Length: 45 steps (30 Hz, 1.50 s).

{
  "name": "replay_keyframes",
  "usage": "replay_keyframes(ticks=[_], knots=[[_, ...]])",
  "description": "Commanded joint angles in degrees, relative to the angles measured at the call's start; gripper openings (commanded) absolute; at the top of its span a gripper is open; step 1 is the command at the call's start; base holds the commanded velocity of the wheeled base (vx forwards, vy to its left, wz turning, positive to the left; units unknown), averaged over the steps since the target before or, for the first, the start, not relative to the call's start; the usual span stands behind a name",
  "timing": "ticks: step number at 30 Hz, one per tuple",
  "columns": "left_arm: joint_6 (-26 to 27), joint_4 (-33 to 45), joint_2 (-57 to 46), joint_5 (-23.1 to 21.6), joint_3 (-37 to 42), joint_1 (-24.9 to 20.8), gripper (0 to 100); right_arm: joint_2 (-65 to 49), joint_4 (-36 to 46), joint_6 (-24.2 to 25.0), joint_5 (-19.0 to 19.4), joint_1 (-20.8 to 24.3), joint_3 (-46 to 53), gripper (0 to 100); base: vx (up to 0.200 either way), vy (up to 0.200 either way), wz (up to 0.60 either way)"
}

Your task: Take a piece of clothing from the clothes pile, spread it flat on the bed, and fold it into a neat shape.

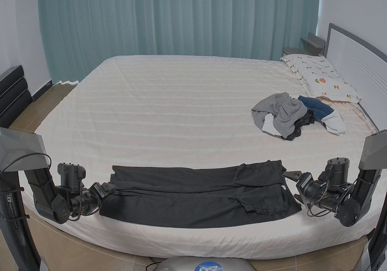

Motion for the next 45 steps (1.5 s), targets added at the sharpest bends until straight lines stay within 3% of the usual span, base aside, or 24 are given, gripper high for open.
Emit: replay_keyframes(ticks=[1, 6, 11, 17, 18, 25, 35, 36, 45], knots=[[0.3, -2.4, 0.7, -0.9, 3.5, -0.1, 100, 5.0, -3.9, -0.2, 0.0, 0.1, 2.6, 100, 0.0, 0.0, 0.0], [1.3, -4.6, 2.1, -0.5, 4.5, -0.1, 100, 5.2, -6.8, -0.3, 0.0, 0.1, 4.1, 100, 0.0, 0.0, 0.0], [6.0, -5.2, 4.0, 0.2, 4.4, -0.2, 100, 5.5, -6.9, -0.3, 0.3, -0.1, 4.1, 100, 0.0, 0.0, 0.0], [6.4, -5.7, 4.5, 0.9, 4.6, -0.3, 100, 5.7, -6.9, -0.3, 1.1, -0.2, 4.1, 100, 0.0, 0.0, 0.0], [6.4, -5.7, 4.5, 0.9, 4.6, -0.4, 0, 5.7, -6.9, -0.3, 1.1, -0.2, 4.1, 100, 0.0, 0.0, 0.0], [6.6, -6.0, 6.0, 5.7, 4.5, -0.5, 0, 5.4, -7.0, -0.3, 1.1, -0.3, 4.2, 100, 0.0, 0.0, 0.0], [6.6, -7.0, 5.7, 6.0, 5.3, -0.4, 0, 5.4, -7.0, -0.9, 0.6, -1.2, 4.6, 100, 0.0, 0.0, 0.0], [6.6, -7.0, 5.7, 6.0, 5.2, -0.4, 100, 5.4, -7.0, -0.9, 0.6, -1.3, 4.6, 100, 0.0, 0.0, 0.0], [6.0, -7.0, 2.3, 5.0, 5.4, 0.3, 100, 5.4, -7.0, -0.9, 0.7, -1.4, 4.6, 100, 0.0, 0.0, 0.0]])
